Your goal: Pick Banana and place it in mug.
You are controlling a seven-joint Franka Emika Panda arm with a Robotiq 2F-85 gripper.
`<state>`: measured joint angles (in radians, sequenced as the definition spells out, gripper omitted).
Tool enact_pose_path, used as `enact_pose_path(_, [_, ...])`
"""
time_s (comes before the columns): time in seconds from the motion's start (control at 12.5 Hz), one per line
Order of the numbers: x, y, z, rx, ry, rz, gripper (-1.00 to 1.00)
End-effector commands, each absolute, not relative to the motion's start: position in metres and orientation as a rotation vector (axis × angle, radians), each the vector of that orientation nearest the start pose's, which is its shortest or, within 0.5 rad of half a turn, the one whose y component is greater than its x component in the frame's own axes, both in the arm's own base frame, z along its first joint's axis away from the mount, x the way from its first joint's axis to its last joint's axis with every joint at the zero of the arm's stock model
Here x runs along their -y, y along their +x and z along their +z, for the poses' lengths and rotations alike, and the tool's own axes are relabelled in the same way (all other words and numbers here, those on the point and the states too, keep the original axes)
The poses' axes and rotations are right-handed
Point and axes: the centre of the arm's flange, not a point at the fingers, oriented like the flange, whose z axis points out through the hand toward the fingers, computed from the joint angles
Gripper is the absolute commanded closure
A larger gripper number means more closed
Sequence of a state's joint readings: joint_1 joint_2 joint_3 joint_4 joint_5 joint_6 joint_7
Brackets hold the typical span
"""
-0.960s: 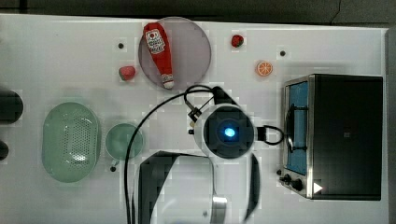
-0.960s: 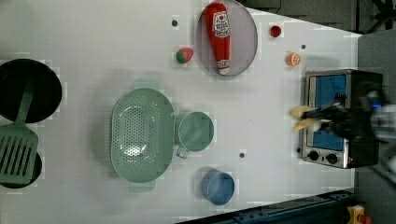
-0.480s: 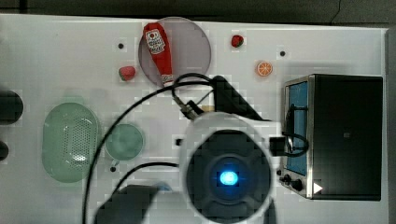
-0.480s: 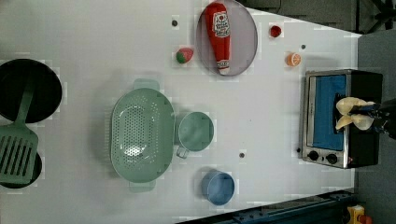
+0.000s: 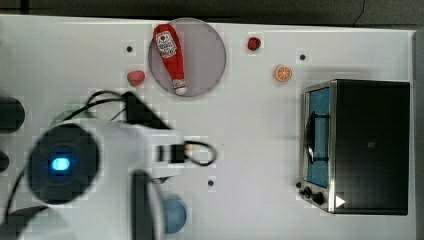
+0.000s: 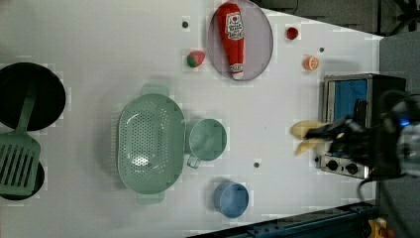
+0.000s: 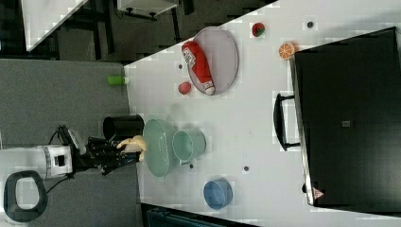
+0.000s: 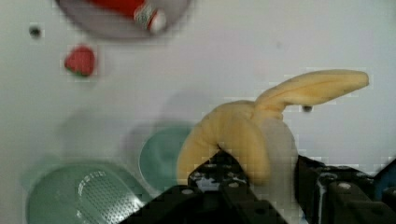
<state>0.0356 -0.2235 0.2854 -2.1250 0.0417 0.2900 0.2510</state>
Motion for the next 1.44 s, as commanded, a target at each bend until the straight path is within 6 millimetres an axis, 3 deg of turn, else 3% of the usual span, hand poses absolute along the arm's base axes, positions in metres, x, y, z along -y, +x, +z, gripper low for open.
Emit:
enact_pose_path(0.08, [-0.216,0.436,0.480,-1.326,-2.871,0.130,0.32])
enact_pose_path(0.4, [-0.249,0.432,0.412,-1.440,-2.786,0.107,0.32])
enact_pose_path(0.72, [-0.251,0.437,0.334,-1.505,-2.715,0.141,0.32])
enact_pose_path(0.96, [-0.248,0.448,0.291,-1.492,-2.712,0.148,0.32])
enact_pose_path(1.04, [-0.246,0.451,0.279,-1.483,-2.712,0.139,0.24])
enact_pose_path(1.2, [-0.246,0.455,0.263,-1.469,-2.709,0.126,-0.18])
enact_pose_path(1.44, [-0.241,0.458,0.268,-1.482,-2.698,0.110,-0.84])
